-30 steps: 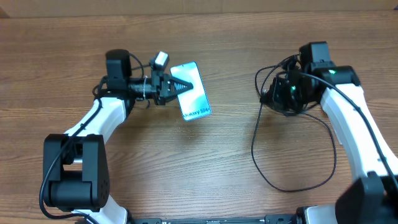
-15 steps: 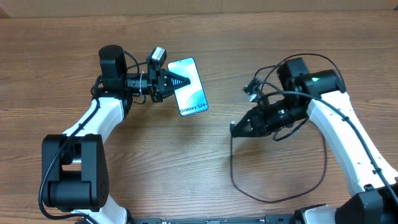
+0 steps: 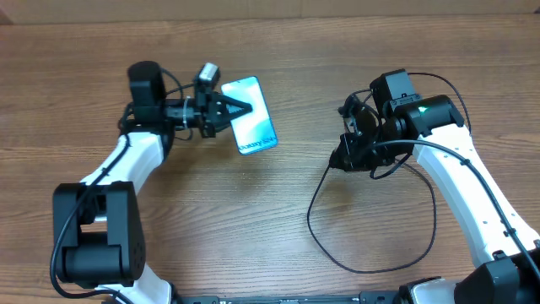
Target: Plug charger to phone and switch on socket
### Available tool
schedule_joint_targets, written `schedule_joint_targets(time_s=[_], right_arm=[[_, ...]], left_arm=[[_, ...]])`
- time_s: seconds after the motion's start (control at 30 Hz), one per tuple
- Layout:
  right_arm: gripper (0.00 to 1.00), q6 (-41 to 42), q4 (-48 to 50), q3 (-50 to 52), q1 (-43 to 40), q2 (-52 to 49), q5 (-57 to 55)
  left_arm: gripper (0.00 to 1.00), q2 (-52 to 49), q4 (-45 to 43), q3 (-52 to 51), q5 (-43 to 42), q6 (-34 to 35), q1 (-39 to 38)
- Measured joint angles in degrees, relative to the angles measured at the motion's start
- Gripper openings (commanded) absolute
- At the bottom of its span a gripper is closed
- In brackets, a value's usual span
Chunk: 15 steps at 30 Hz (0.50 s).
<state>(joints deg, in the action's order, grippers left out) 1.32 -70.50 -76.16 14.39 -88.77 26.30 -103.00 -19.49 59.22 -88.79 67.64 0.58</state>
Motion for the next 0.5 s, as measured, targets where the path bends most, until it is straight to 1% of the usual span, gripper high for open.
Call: schedule_joint_targets(time_s=[0.03, 0.07, 0.17, 0.2, 0.27, 0.37, 0.5], right_arm=[[0.3, 3.39, 1.27, 0.0, 0.0, 0.0, -1.66], [0.34, 4.9, 2.03, 0.0, 0.0, 0.0, -2.32], [0.52, 9.64, 4.07, 0.0, 0.0, 0.0, -4.09], [0.55, 11.91, 4.31, 0.0, 0.0, 0.0, -4.48], [0.57, 14.4, 4.55, 0.0, 0.0, 0.0, -5.03], [0.65, 17.0, 4.46, 0.0, 0.04, 0.0, -5.57], [0.66, 19.87, 5.79, 0.46, 1.22, 0.0, -7.1]], left_arm=[[0.04, 0.0, -0.02, 0.0, 0.02, 0.02, 1.29], [0.04, 0.0, -0.04, 0.0, 0.0, 0.17, 1.99], [0.04, 0.0, -0.04, 0.0, 0.02, 0.9, 3.78], [0.04, 0.0, -0.02, 0.0, 0.02, 1.07, 4.04], [0.04, 0.0, -0.04, 0.0, 0.0, 1.29, 4.0], [0.04, 0.0, -0.04, 0.0, 0.0, 1.31, 3.89], [0.04, 0.0, -0.04, 0.0, 0.0, 1.38, 3.78]])
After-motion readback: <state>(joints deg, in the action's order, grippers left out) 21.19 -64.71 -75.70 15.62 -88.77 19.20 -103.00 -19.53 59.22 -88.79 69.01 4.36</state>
